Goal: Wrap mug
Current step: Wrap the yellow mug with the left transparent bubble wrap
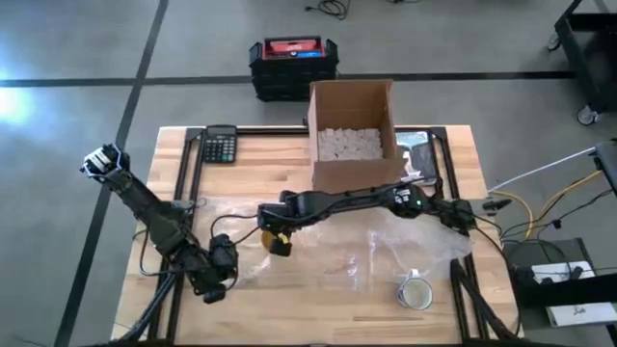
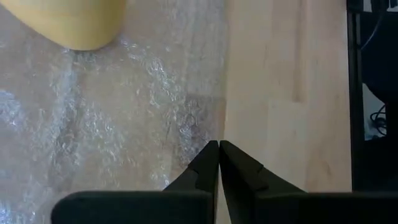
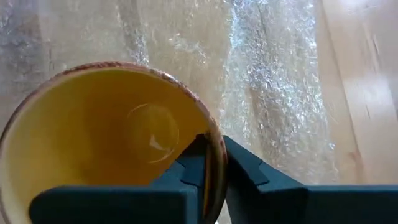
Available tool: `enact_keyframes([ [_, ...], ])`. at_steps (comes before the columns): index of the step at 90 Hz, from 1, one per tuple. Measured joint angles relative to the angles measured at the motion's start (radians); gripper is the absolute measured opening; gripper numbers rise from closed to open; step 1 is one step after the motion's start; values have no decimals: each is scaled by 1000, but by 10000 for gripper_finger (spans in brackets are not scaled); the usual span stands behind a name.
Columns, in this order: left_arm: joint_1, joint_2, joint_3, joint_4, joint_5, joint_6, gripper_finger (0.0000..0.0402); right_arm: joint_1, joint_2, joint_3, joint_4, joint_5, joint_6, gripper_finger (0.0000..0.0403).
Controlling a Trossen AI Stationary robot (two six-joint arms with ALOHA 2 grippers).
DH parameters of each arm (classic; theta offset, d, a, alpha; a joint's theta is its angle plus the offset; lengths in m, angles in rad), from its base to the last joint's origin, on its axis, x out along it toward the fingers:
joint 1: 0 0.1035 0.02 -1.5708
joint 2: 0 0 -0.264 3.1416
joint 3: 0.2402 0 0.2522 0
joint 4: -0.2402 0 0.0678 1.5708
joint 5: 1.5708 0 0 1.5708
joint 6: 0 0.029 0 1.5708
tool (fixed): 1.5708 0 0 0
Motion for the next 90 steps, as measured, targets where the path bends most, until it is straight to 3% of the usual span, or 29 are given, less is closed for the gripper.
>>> enact_keyframes([
  [22,0,0,0,2,0,-5,0,0,-99,4,-66,-50,-13,149],
  [42,1,-1,0,1,-5,-6,0,40,-197,0,-437,-74,-28,208],
  [50,1,0,0,1,-28,-5,0,67,-197,-45,-508,-74,-31,221],
  [74,1,0,0,-2,-63,4,0,132,-219,-419,-498,-75,-37,234],
  [90,1,0,-1,-3,-84,26,0,136,-311,-720,-318,-75,44,219],
])
